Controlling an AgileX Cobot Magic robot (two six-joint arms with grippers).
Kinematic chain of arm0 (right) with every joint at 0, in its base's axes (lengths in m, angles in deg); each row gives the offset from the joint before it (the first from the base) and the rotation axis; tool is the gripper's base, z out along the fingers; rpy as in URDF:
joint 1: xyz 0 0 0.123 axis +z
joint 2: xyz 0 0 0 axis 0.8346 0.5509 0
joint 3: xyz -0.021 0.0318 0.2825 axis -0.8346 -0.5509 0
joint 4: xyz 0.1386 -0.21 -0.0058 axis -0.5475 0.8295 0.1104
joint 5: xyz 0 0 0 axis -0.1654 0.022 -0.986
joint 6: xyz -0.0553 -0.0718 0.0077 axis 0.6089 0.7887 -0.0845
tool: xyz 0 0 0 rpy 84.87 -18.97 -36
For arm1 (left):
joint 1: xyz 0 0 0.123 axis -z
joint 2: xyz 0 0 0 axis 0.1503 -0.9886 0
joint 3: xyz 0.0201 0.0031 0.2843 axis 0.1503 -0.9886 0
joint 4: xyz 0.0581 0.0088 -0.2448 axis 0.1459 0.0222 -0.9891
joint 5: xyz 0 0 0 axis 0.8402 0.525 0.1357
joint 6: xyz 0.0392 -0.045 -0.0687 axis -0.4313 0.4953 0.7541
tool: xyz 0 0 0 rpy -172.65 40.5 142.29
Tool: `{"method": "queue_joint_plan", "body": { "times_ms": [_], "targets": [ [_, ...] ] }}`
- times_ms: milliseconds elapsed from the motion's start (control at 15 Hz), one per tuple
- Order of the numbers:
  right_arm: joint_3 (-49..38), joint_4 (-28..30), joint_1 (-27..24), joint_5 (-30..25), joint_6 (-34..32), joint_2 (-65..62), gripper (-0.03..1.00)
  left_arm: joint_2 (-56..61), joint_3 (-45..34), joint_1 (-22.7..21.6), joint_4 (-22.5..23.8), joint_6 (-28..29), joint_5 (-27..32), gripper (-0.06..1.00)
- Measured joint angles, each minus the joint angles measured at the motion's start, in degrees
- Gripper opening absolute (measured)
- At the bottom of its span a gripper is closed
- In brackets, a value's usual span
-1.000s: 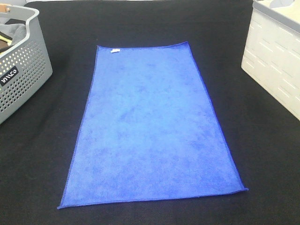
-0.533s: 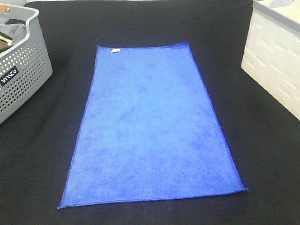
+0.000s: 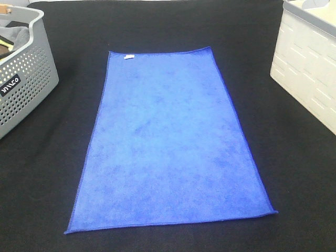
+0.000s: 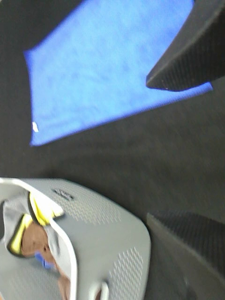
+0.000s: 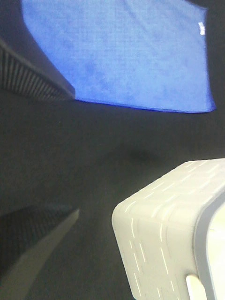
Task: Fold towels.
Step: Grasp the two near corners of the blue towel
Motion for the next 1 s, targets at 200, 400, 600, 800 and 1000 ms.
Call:
{"method": "queue_joint_plan", "body": {
  "times_ms": [200, 400, 600, 800, 1000],
  "targets": [
    [0.00, -2.46, 0.00, 2.69, -4.13, 12.49, 0.61, -11.69, -0.92, 0.00, -11.86, 1.60, -8.08, 0.68],
    [0.00, -12.03, 0.00, 3.72, 0.23, 30.54, 0.61, -31.28, -0.97, 0.00, -25.84, -2.86, -11.06, 0.68],
    [0.00, -20.51, 0.00, 5.50, 12.26, 45.89, 0.61, -46.47, -0.97, 0.00, -31.97, -10.43, -11.23, 0.68],
    [0.00, -26.59, 0.00, 10.26, 20.63, 59.07, 0.61, -61.42, -0.97, 0.00, -35.41, -16.04, -12.55, 0.68],
    [0.00, -30.37, 0.00, 15.76, 27.16, 69.67, 0.61, -73.05, -0.97, 0.74, -40.45, -21.37, -16.21, 0.68]
  ]
}}
